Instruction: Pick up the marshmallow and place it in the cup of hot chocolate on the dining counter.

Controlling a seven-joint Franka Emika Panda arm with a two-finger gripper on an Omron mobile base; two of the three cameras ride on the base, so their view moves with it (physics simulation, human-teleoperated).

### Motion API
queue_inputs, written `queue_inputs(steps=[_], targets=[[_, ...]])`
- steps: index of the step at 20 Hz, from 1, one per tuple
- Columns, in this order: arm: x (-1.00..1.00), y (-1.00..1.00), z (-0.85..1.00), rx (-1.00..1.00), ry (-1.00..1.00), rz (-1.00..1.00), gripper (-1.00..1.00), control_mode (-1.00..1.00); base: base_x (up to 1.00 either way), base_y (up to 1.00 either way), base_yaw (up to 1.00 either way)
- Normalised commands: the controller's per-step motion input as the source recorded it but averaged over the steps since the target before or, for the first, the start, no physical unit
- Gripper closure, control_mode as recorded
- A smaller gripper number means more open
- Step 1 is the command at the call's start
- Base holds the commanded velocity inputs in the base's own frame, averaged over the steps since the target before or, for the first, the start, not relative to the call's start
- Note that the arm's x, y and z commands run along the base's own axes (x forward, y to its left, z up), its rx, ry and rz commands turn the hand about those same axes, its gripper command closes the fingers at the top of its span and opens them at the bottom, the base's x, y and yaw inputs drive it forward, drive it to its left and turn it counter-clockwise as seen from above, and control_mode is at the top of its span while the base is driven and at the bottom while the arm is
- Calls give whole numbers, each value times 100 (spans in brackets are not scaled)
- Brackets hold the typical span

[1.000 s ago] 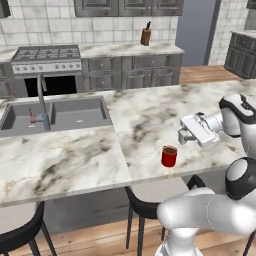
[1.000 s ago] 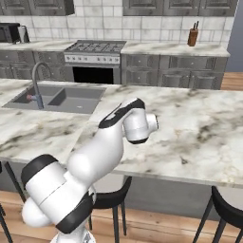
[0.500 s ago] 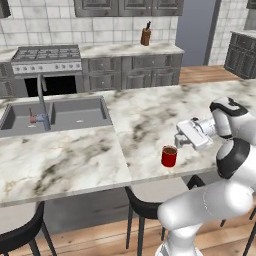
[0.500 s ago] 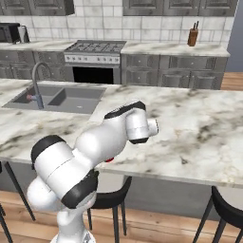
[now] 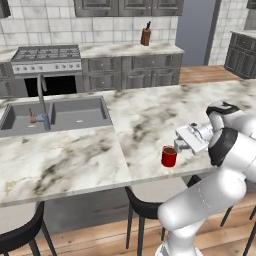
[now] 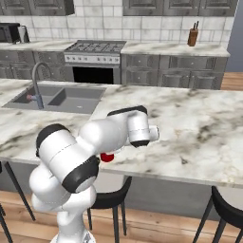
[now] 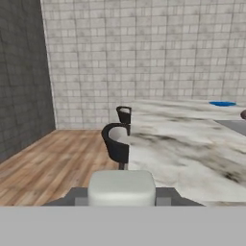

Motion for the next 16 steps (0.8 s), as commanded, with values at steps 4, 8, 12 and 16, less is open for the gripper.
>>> queue_inputs(steps=[4, 8, 12, 16], targets=[[3, 0, -11, 0, 0, 0, 100, -100, 0, 0, 0], [19, 0, -16, 0, 0, 0, 100, -100, 0, 0, 0], [23, 0, -16, 0, 0, 0, 100, -100, 0, 0, 0], [37, 0, -5, 0, 0, 0, 100, -100, 0, 0, 0]])
